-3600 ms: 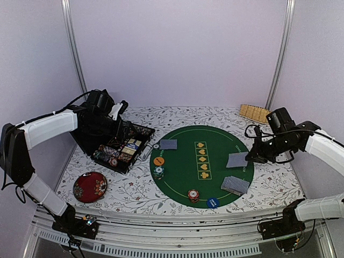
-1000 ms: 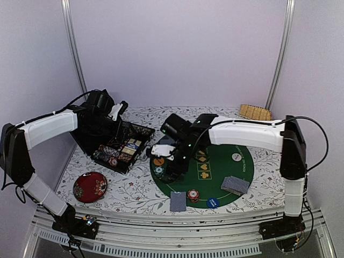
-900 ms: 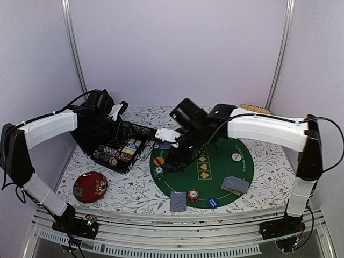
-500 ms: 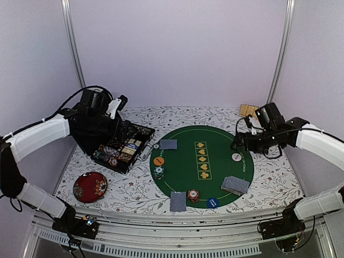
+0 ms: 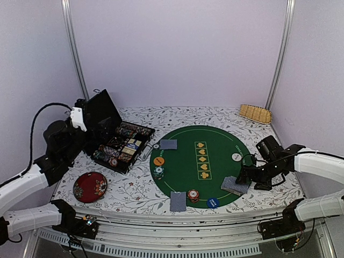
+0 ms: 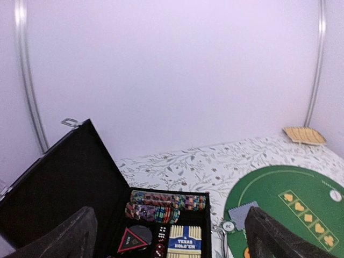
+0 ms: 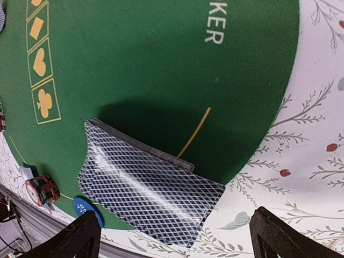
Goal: Distribute texas hold em gaming equipment
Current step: Move the poker card to the face-down deck piles.
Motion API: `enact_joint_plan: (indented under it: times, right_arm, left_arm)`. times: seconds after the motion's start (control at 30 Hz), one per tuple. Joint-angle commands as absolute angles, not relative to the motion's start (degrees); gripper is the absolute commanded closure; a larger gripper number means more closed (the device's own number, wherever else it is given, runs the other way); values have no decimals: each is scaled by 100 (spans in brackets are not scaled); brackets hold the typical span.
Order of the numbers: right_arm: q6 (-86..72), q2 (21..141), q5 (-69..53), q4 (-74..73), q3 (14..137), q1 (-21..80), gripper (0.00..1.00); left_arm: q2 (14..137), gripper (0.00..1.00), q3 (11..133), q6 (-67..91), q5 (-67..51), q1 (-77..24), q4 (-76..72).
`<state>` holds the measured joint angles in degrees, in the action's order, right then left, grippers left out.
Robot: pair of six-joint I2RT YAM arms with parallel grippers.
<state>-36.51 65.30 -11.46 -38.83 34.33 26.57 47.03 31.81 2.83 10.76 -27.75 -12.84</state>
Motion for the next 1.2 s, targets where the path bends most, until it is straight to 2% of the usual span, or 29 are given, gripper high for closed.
enact_joint_plan:
  times: [0.0,0.1,0.3,0.8,1.0,1.1,1.17]
  right_arm:
    - [-3982,6628,-1227,-3409,3143,2603,5]
    - [-4064,6781,-1105,-3312,3030,2602,10]
    - [-4048,7026,-1171,-3189,2815,2606,27]
    - [-4148,6807,-810,-3866,2923,2643,72]
    - [-4250,6552,-425,-4325,3282,2637,71]
    - [-4210,6442,-356,-4367,3409,2642,67]
    - [-4153,6379,-687,-4129,3318,2638,59]
  left_arm:
    - [4336,2,2543,602,2219,-2786,-2956]
    - [4508,2,2736,369,2179,-2786,-2633]
    - [4963,2,3121,166,1932,-2786,-2046]
    - [5026,2,3130,-26,1827,-2786,-2002]
    - [5027,2,3144,-46,1753,-2786,-1976]
    - [5023,2,3151,-61,1698,-2793,-1963]
    - [5019,2,3152,-69,1659,-2787,-1962]
